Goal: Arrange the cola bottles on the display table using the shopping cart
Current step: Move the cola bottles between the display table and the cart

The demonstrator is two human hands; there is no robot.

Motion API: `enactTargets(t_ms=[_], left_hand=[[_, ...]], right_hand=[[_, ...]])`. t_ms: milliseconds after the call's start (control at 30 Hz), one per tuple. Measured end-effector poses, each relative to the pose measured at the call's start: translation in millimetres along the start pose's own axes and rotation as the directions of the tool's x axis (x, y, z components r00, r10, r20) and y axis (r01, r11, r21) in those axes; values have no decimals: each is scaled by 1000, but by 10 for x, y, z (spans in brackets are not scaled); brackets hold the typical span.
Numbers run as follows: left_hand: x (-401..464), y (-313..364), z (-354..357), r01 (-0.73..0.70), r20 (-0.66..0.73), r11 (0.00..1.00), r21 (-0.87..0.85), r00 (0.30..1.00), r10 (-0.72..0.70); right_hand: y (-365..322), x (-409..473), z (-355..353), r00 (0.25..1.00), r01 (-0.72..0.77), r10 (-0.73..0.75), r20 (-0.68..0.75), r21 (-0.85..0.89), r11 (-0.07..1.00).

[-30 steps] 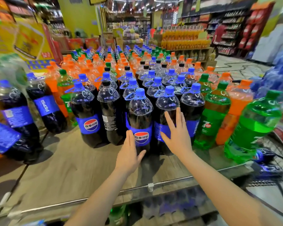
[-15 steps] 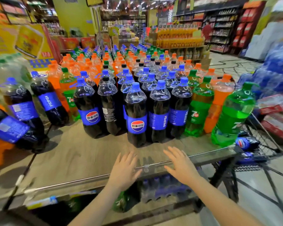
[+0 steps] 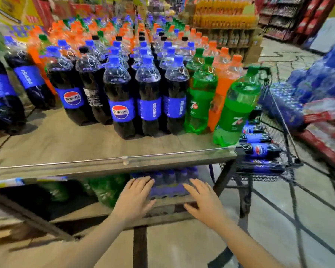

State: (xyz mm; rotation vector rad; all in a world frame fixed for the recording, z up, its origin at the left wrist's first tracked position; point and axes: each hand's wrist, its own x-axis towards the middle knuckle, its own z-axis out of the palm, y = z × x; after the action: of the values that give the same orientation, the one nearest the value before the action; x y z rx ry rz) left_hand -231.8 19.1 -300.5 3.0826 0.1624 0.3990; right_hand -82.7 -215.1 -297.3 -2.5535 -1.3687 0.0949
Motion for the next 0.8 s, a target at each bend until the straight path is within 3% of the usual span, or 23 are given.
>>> enactTargets(t_ms=[367, 600, 800], left_hand=[[532, 1485, 187, -13, 25, 1000, -17, 1000, 13], [1177, 2089, 552, -99, 81, 994, -48, 991, 102], [1980, 2521, 952, -184, 48, 980, -75, 981, 188]], right_hand=[[1338, -977, -263, 999, -50, 50, 2, 144, 988], [2041, -1124, -418, 991, -128, 132, -32, 105, 986], [2919, -1009, -534, 975, -221, 218, 47, 73, 973]])
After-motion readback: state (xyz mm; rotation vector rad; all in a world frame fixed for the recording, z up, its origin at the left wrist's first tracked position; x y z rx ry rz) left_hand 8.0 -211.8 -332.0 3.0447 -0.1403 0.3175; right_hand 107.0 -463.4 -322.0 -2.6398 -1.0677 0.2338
